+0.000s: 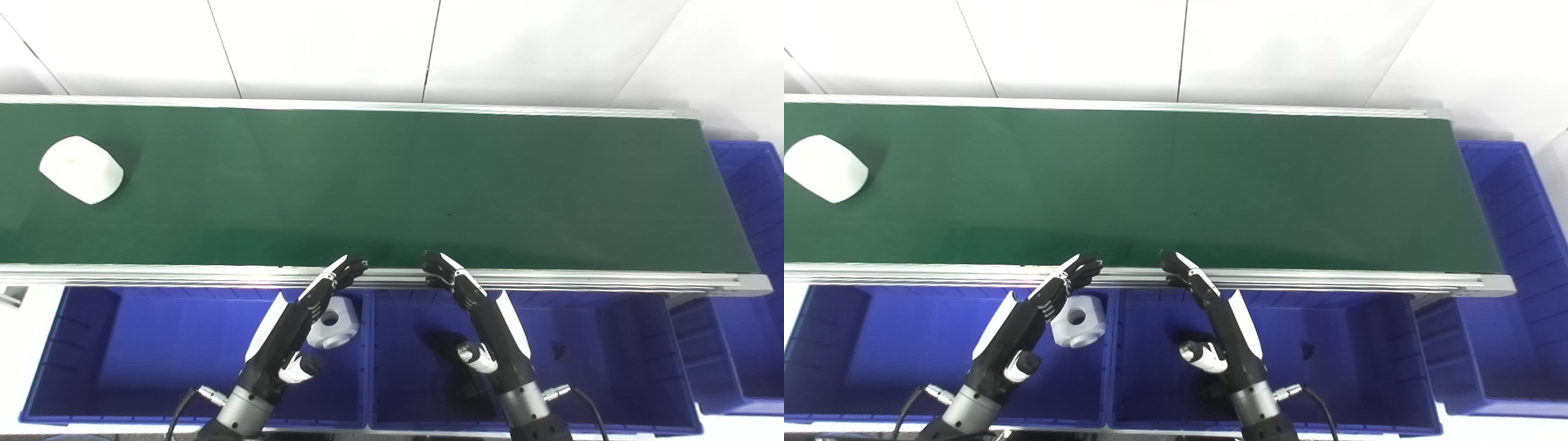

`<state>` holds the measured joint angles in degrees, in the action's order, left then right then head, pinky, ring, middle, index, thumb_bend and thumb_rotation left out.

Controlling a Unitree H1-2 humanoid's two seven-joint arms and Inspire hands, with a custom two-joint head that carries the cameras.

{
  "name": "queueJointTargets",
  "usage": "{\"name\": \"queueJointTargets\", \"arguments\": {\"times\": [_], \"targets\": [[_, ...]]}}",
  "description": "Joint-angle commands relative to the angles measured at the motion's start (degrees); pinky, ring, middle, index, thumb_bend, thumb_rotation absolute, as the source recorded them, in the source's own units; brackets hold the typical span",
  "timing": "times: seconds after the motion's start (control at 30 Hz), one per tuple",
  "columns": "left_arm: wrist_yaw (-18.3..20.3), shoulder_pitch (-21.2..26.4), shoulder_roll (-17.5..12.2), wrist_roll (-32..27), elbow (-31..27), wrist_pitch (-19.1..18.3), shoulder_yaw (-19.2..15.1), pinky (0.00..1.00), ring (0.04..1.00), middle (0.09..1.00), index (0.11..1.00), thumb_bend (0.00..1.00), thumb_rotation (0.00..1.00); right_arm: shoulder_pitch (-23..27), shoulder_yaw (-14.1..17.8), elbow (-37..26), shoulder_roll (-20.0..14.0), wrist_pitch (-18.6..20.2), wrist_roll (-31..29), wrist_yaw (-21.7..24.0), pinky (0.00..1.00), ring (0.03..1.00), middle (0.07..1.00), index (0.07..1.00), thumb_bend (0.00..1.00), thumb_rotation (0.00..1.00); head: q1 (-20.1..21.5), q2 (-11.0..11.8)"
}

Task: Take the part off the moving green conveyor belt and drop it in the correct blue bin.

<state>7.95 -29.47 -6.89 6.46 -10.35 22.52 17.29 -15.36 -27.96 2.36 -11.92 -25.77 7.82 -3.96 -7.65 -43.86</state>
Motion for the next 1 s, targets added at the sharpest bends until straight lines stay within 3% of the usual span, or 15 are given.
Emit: {"name": "queueJointTargets", "arguments": {"times": [0.0, 0.97], "targets": [[0.17, -0.45, -0.17, 0.05, -1.71, 0.78, -0.01, 0.92, 0.911, 0.902, 0.909, 0.95, 1.00, -0.22, 0.28, -1.73, 0.54, -1.14, -0.25, 0.31, 0.80, 0.864, 0.890, 0.874, 1.00, 0.99, -0.03, -0.07], [0.33, -0.36, -0.22, -0.17, -1.80, 0.40, 0.13, 0.92, 0.913, 0.901, 0.910, 0.95, 1.00, -0.05, 0.42, -1.67, 0.70, -1.15, -0.17, 0.18, 0.79, 0.858, 0.886, 0.869, 1.00, 1.00, -0.52, 0.06]]}}
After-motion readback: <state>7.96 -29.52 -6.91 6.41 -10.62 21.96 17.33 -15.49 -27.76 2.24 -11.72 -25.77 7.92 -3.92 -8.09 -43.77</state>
